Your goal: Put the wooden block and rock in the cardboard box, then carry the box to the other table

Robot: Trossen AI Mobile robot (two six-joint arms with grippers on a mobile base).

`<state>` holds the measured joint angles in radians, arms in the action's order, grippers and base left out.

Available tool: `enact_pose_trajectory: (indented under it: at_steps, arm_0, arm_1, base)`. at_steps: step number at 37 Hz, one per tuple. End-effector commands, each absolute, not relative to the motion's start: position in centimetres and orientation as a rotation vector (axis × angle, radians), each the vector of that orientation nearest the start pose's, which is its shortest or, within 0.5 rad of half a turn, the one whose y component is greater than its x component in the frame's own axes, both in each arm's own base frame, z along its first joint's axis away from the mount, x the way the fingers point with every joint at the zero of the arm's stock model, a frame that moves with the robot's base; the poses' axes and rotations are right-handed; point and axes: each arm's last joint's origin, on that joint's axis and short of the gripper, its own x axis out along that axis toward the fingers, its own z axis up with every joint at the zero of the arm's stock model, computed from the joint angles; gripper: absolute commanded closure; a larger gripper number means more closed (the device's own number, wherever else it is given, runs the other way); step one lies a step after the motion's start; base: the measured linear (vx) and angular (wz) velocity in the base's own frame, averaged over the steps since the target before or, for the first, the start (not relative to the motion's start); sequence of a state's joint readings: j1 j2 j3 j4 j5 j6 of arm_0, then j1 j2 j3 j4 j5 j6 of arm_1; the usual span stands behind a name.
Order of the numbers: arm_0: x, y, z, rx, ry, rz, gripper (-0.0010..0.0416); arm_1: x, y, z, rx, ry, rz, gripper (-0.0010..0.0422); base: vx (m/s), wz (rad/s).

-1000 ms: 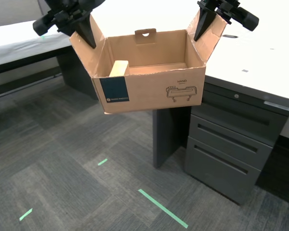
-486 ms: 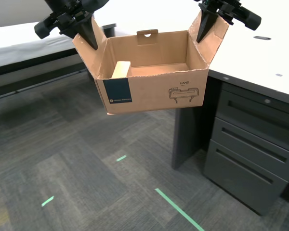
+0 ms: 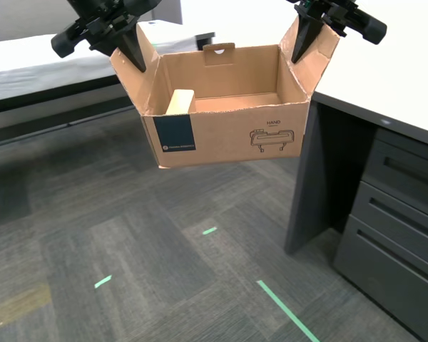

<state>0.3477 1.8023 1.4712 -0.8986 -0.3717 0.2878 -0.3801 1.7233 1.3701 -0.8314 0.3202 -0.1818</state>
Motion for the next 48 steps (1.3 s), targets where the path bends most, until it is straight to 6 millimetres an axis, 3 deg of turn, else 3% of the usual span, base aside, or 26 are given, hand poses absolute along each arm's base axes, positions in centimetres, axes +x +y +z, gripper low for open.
enact_pose_trajectory:
  at_steps: [1,22,48]
  arm_0:
    - [33.81,13.40,24.90,0.279,1.339,0.421,0.0406]
    - [33.68,13.33,24.85,0.229,1.340,0.453,0.0406]
    - [33.67,13.36,24.85,0.230,1.341,0.451,0.0406]
  arm_1:
    - [31.89,-13.81,24.93,-0.101,1.239,-0.534,0.0413]
    - [31.68,-14.27,24.93,-0.147,1.259,-0.505,0.0413]
    - [31.58,-14.39,24.91,-0.115,1.255,-0.530,0.0413]
  base:
    - [0.001,0.181]
    - [0.039,0.065]
    - [0.154,0.050]
